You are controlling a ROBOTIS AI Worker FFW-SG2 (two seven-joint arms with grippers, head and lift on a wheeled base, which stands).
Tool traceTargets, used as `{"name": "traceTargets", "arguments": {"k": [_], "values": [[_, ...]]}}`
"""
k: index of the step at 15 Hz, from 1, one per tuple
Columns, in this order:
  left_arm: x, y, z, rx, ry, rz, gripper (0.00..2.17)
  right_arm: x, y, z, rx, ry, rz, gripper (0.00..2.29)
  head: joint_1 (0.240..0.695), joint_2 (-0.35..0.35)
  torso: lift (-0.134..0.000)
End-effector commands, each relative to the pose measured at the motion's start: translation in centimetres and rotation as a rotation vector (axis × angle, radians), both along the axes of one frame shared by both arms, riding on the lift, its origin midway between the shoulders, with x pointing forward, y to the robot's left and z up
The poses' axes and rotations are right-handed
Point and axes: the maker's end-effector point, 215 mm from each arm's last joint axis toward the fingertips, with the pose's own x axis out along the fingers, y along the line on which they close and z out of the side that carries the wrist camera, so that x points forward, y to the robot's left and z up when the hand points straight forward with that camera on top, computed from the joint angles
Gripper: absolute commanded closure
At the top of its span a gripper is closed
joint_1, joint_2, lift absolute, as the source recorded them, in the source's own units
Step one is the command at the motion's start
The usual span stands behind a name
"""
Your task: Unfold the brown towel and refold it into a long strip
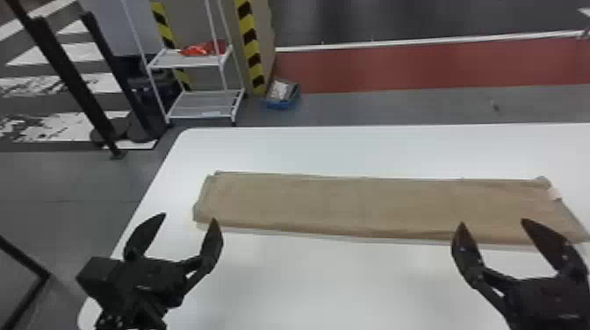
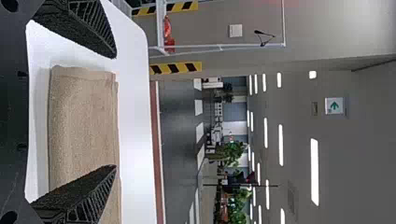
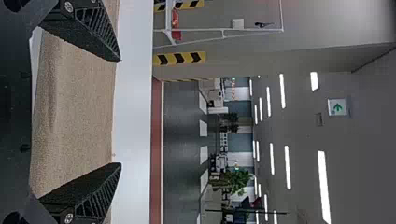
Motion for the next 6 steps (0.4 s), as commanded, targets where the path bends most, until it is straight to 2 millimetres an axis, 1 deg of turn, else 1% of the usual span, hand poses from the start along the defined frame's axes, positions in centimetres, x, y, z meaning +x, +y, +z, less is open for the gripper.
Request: {"name": "traceTargets", "arguments": {"k": [1, 6], "values": [[-0.07, -0.10, -0.10, -0.002, 0.002, -0.001, 0.03, -0.07, 0.11, -0.03, 0.007, 0.002, -0.004, 0.08, 0.695, 0.158, -0.123], [-0.15, -0.18, -0.40, -0.007, 0.007, -0.003, 0.03, -0.17, 0.27, -0.07, 0.008, 0.003, -0.001, 0.08, 0.695, 0.160, -0.123]]}}
